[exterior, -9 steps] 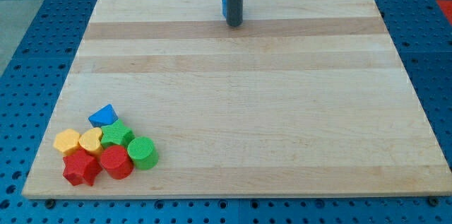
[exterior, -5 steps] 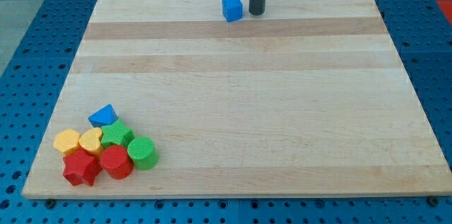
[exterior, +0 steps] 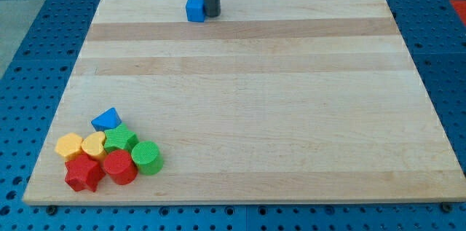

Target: Place the blue cube top of the left corner

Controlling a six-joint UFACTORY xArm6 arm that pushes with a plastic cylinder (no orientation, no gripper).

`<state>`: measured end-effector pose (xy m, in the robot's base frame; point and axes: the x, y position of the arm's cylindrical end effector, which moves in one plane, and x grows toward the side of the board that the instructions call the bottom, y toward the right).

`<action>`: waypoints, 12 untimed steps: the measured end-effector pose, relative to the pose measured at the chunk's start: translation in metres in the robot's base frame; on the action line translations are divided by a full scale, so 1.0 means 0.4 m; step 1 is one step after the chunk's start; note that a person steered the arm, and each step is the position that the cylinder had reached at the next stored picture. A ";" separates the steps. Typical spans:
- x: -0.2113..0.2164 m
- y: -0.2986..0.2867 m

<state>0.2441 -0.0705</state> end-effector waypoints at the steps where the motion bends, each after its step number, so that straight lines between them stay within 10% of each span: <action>1: 0.000 -0.064; 5: 0.054 -0.344; 8: 0.140 0.046; 10: -0.126 -0.014; 12: -0.125 -0.246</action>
<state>0.1939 -0.1687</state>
